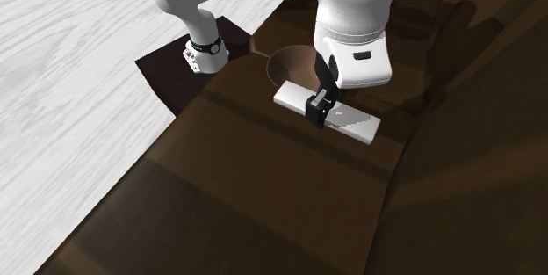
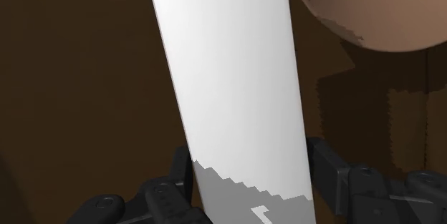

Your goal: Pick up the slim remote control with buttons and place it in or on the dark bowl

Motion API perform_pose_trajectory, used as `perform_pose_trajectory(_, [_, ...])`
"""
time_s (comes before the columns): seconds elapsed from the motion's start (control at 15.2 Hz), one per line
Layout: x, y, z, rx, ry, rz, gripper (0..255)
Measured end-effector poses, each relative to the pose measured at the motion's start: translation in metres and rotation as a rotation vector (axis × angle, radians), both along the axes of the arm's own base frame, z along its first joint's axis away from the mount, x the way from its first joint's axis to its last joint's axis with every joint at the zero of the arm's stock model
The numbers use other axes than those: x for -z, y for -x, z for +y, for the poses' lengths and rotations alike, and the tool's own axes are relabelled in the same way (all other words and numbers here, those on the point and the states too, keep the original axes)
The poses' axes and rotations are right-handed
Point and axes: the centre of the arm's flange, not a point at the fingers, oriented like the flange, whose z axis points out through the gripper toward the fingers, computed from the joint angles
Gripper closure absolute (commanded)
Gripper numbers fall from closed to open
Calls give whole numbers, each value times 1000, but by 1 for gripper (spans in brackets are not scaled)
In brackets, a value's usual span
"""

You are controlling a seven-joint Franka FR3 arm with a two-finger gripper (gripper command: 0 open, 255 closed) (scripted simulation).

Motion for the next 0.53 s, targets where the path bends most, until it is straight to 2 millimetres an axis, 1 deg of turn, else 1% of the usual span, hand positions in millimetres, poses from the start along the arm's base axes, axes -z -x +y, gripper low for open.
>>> perform_pose_trajectory(0.33, [-26, -2, 0, 0, 0, 0, 255])
perform_pose_trajectory(0.46, [-30, 10, 7, 0, 0, 0, 255])
perform_pose_trajectory(0.53, [-32, 20, 16, 0, 0, 1, 255])
